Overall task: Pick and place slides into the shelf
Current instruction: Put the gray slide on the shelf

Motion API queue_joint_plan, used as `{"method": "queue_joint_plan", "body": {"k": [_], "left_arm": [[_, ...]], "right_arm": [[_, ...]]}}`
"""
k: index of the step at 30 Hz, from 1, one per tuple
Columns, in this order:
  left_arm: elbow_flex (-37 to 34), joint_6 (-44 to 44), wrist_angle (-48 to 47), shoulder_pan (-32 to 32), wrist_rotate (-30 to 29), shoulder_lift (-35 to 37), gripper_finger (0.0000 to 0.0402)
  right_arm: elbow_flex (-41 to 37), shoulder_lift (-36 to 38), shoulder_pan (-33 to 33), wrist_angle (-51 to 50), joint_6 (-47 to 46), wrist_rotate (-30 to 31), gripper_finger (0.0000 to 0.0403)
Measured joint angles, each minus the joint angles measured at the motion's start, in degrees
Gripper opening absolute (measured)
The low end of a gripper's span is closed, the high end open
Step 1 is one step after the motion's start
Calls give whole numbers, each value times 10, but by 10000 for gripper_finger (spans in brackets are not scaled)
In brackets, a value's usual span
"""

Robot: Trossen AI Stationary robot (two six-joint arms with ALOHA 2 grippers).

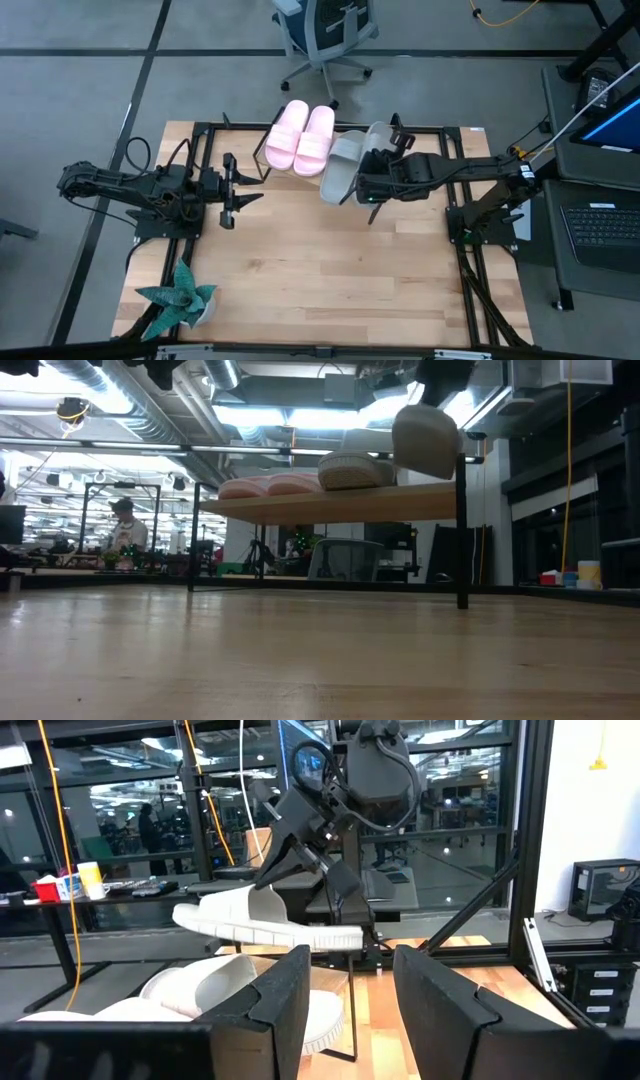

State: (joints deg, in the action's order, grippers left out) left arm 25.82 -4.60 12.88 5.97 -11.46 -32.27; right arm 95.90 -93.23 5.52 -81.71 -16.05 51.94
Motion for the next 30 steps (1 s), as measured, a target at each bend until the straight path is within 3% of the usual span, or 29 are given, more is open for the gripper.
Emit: {"method": "queue_joint_plan", "body": {"k": [5,15,30], "left_arm": [[0,0,0,0,0,0,139],[0,0,0,0,0,0,139],[0,16,-4,1,2,0,139]], "right_arm": [[7,1,0,-22,3,5,2],[113,-14,0,-84,-34,-9,1],[90,-70,-33,-83,-16,-30,0]]}}
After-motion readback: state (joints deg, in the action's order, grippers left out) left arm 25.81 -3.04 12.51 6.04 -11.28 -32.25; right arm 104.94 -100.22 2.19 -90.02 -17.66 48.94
